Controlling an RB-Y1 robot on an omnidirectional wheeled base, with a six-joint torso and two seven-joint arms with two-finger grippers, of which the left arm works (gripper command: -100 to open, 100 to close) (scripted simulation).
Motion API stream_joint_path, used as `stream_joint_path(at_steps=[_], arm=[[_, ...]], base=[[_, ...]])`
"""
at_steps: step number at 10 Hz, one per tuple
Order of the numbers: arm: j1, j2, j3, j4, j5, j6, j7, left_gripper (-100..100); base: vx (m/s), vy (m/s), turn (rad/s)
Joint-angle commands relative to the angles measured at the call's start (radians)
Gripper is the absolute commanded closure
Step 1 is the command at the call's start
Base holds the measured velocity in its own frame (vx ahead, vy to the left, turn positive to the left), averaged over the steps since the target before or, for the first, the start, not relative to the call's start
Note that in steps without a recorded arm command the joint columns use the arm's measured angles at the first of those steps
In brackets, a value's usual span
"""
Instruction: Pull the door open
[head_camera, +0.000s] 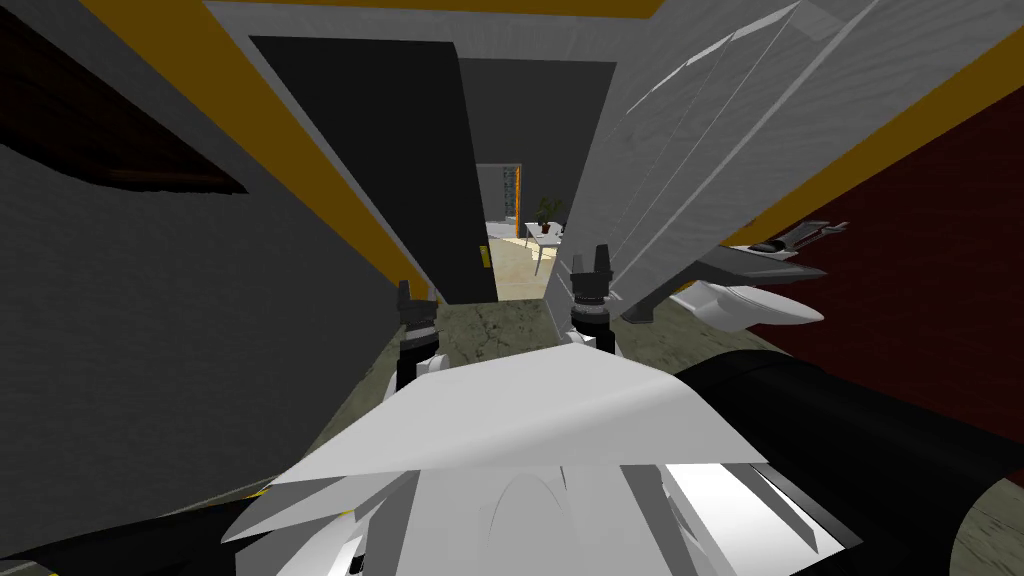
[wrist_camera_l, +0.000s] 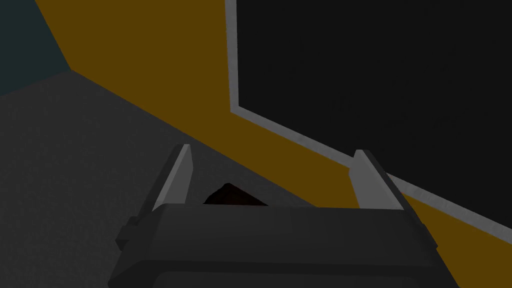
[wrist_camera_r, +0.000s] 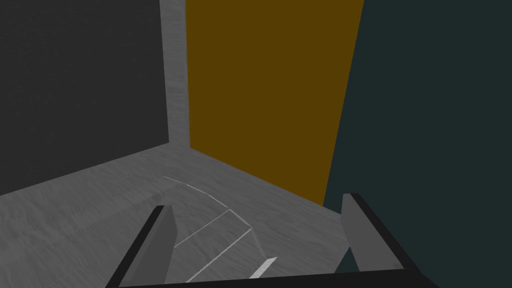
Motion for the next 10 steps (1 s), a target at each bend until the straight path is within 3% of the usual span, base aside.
stream_joint_path(at_steps=[1, 6, 10], arm=[[-0.02, 0.01, 0.004, 0.04, 0.001, 0.011, 0.001, -100], [-0.059, 0.021, 0.007, 0.117, 0.001, 0.026, -0.002, -100], [-0.109, 0.034, 0.011, 0.219, 0.001, 0.046, -0.005, -100]], base=[[0.163, -0.015, -0.059], [0.116, -0.01, -0.025], [0.141, -0.017, -0.044]])
